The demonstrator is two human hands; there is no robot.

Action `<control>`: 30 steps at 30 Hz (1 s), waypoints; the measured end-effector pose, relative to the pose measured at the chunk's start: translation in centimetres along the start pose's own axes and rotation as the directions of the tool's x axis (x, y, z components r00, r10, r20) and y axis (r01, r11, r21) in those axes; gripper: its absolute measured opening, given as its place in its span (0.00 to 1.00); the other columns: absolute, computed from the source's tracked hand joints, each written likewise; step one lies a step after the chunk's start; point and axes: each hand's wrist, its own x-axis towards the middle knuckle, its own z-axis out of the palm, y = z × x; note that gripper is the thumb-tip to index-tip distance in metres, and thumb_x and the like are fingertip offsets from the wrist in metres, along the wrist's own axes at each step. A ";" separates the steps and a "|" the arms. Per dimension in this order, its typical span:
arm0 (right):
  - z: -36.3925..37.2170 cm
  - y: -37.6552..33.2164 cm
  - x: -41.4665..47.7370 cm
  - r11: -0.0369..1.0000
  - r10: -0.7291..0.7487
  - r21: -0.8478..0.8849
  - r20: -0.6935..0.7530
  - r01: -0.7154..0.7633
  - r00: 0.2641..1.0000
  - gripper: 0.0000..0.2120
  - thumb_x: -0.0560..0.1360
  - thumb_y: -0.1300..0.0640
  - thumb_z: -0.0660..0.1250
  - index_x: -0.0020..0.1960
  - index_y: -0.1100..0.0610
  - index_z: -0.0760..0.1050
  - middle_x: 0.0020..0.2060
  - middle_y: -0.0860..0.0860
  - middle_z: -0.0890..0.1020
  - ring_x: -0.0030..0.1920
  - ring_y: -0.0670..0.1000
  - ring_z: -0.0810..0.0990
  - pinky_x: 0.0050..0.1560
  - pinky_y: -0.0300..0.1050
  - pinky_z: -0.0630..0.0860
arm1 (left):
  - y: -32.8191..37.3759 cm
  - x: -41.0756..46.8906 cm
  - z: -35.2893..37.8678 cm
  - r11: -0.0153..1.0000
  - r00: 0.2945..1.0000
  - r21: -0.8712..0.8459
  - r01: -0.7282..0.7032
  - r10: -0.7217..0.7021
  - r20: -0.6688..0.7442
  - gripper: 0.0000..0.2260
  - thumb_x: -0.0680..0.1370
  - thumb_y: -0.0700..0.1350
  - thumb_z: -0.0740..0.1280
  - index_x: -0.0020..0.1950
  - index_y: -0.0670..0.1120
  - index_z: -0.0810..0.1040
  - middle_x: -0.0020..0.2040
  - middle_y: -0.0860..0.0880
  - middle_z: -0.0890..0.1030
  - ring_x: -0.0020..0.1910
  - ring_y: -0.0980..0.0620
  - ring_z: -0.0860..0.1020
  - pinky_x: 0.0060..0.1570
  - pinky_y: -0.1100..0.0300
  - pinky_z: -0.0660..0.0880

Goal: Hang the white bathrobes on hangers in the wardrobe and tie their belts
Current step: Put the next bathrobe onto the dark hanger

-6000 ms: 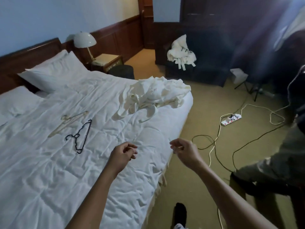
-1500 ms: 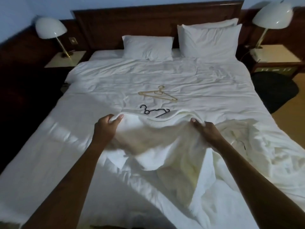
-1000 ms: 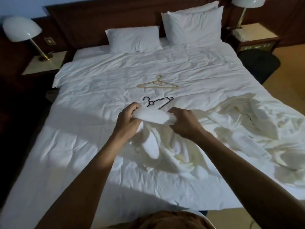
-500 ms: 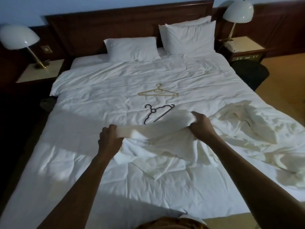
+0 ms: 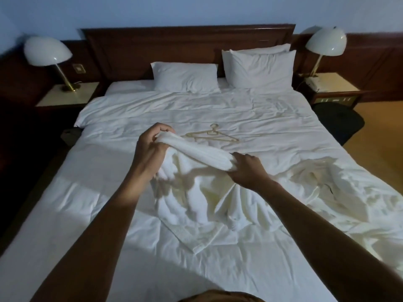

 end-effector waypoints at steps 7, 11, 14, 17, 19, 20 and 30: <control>4.5 8.0 -2.3 0.960 0.250 -0.168 0.151 -0.224 0.956 0.21 0.68 0.55 0.66 0.60 0.47 0.71 0.56 0.50 0.78 0.60 0.58 0.76 0.61 0.55 0.69 | -6.1 -0.3 -2.7 0.964 0.940 -0.086 0.250 -0.263 -0.218 0.12 0.67 0.41 0.64 0.45 0.50 0.83 0.44 0.49 0.85 0.44 0.49 0.82 0.43 0.58 0.76; 3.8 8.1 -1.5 0.960 0.263 0.061 0.127 -0.272 0.956 0.14 0.72 0.56 0.67 0.58 0.52 0.77 0.53 0.56 0.83 0.58 0.62 0.81 0.57 0.52 0.75 | -10.1 0.0 -3.8 0.932 0.927 0.134 0.336 -0.302 -0.223 0.12 0.71 0.42 0.65 0.50 0.53 0.82 0.48 0.52 0.85 0.49 0.46 0.81 0.50 0.52 0.78; 0.7 6.4 -0.8 0.889 0.217 0.392 0.098 -0.238 0.971 0.17 0.72 0.51 0.66 0.60 0.51 0.79 0.53 0.54 0.86 0.57 0.60 0.82 0.58 0.55 0.78 | -12.5 -0.4 -4.1 0.721 0.944 0.619 0.310 -0.312 -0.109 0.12 0.74 0.39 0.64 0.54 0.51 0.78 0.50 0.46 0.81 0.51 0.40 0.80 0.49 0.52 0.74; -2.6 3.1 -0.5 0.824 0.107 0.556 0.042 -0.112 0.993 0.16 0.70 0.49 0.65 0.57 0.46 0.79 0.49 0.44 0.86 0.53 0.48 0.83 0.57 0.57 0.80 | -12.9 -2.3 -1.4 0.478 0.952 0.868 0.138 -0.307 0.017 0.20 0.76 0.47 0.68 0.68 0.51 0.73 0.60 0.44 0.74 0.62 0.40 0.76 0.58 0.46 0.73; -4.4 0.0 -0.3 0.810 -0.014 0.587 0.028 -0.005 1.000 0.15 0.68 0.51 0.66 0.55 0.47 0.81 0.48 0.44 0.86 0.53 0.46 0.84 0.57 0.56 0.80 | -11.0 -3.2 2.3 0.638 0.956 0.770 0.025 -0.242 0.169 0.38 0.73 0.55 0.75 0.79 0.51 0.62 0.70 0.45 0.69 0.69 0.43 0.70 0.66 0.45 0.69; -5.0 -1.6 -0.2 0.818 -0.073 0.573 0.022 0.047 0.997 0.15 0.68 0.51 0.66 0.53 0.47 0.81 0.48 0.44 0.86 0.52 0.46 0.84 0.56 0.55 0.80 | -9.2 -3.4 4.2 0.750 0.955 0.659 -0.052 -0.156 0.253 0.44 0.71 0.57 0.77 0.81 0.51 0.59 0.73 0.46 0.68 0.71 0.46 0.69 0.68 0.48 0.67; -6.0 -2.7 0.8 0.989 -0.150 -0.047 -0.318 0.142 0.936 0.22 0.65 0.55 0.68 0.59 0.51 0.71 0.50 0.52 0.78 0.49 0.62 0.80 0.48 0.55 0.78 | 3.3 0.2 4.2 0.999 0.977 -0.005 -0.036 0.036 0.210 0.16 0.73 0.36 0.67 0.55 0.54 0.80 0.42 0.51 0.82 0.38 0.44 0.78 0.39 0.56 0.69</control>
